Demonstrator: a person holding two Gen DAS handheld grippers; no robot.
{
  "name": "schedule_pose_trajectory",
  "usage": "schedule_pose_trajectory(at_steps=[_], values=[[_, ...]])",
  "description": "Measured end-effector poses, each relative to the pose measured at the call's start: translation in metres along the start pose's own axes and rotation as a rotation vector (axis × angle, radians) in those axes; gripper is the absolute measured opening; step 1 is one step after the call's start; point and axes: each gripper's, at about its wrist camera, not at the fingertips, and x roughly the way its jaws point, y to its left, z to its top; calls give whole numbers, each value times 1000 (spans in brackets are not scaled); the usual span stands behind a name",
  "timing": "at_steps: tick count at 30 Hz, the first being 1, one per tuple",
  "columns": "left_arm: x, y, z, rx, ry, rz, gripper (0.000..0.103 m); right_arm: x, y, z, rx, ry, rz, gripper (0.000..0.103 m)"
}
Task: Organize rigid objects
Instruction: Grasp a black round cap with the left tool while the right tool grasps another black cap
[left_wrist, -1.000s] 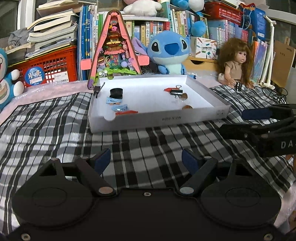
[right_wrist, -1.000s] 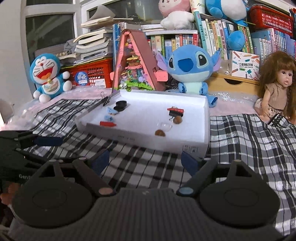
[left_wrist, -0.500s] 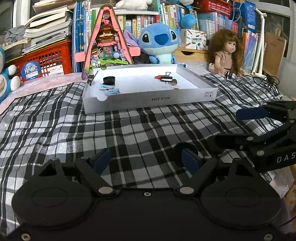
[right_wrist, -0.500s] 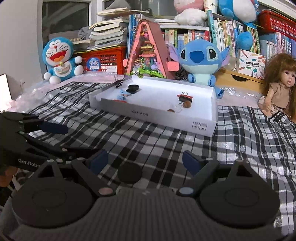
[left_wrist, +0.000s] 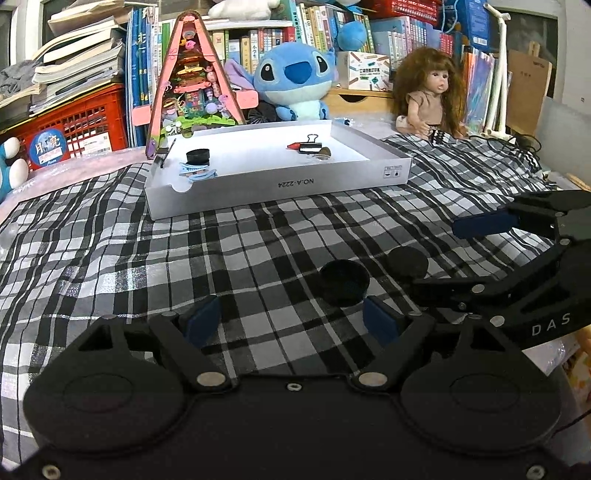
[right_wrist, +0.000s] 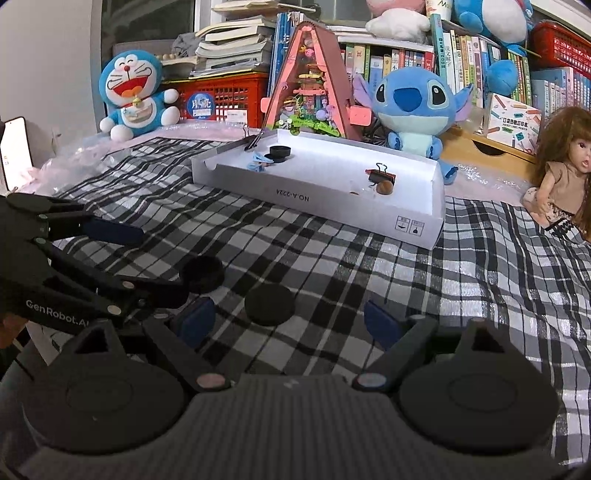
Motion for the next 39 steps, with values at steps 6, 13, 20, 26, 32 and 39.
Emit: schedule_pose_trajectory(at_steps=[6, 13, 20, 26, 32, 39], values=[[3, -3, 1, 10, -8, -21, 77, 0, 0, -3, -10, 4, -13, 93], [13, -10, 7, -8, -10, -50, 58, 0, 0, -4, -21, -3, -41, 92], [14, -19, 11, 4, -17, -73, 30, 1, 3, -6, -33, -4, -47, 89], [12, -18, 11, -2, -21, -62, 30, 2, 9, -6, -42, -13, -36, 83], [11, -13, 13, -15, -25, -34, 30, 5, 13, -5, -32, -22, -33, 73], [13, -12, 13, -20, -23, -19, 30, 6, 16, -4, -8, -25, -19, 38]])
